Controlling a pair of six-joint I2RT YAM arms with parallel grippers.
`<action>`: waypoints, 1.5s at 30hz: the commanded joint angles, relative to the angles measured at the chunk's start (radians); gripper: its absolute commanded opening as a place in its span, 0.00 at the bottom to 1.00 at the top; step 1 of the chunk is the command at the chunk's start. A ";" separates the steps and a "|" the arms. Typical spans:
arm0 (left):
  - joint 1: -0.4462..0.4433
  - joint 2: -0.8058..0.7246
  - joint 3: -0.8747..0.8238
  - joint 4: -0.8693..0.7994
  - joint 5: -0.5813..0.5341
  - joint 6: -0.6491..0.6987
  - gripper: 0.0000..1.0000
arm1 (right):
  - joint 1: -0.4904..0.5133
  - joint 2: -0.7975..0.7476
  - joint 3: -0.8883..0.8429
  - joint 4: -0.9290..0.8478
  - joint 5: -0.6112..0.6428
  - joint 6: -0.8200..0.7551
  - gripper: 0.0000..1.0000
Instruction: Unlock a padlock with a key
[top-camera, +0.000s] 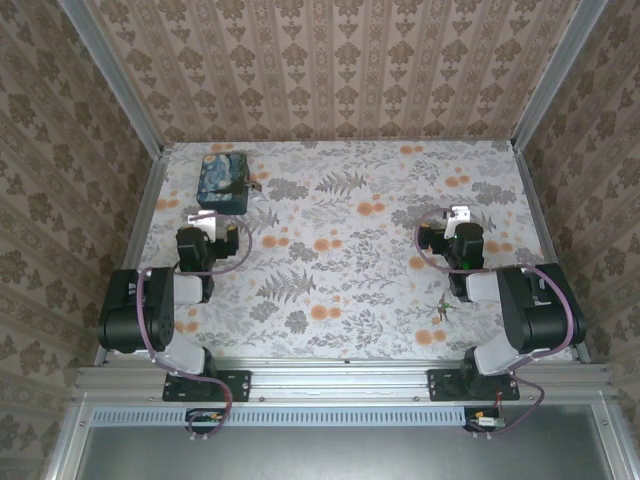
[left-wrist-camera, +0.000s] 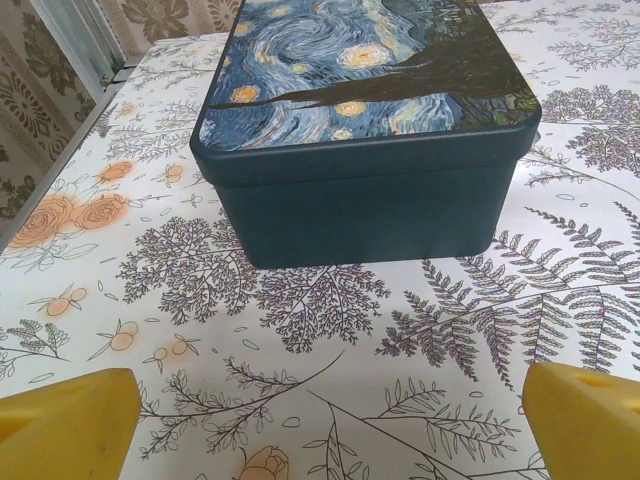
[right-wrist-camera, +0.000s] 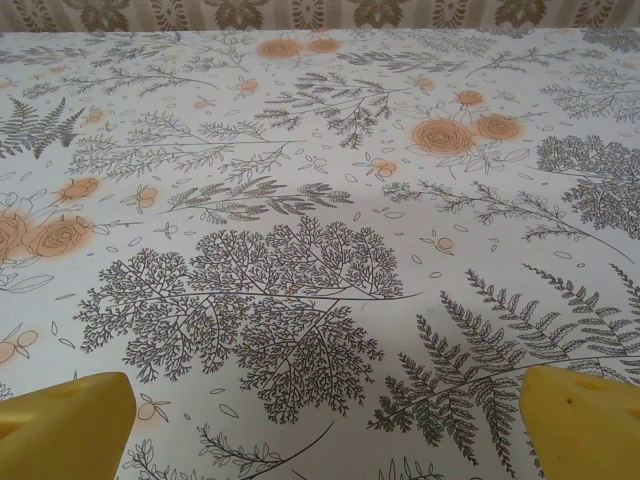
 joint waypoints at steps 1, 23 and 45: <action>0.004 -0.006 0.020 0.002 0.024 -0.003 1.00 | -0.005 -0.010 0.015 0.021 -0.014 0.002 1.00; 0.011 -0.006 0.021 -0.001 0.034 -0.009 1.00 | -0.005 -0.010 0.015 0.021 -0.014 0.002 1.00; 0.176 0.185 0.991 -1.129 0.055 -0.350 1.00 | 0.061 -0.326 0.288 -0.737 -0.126 0.116 1.00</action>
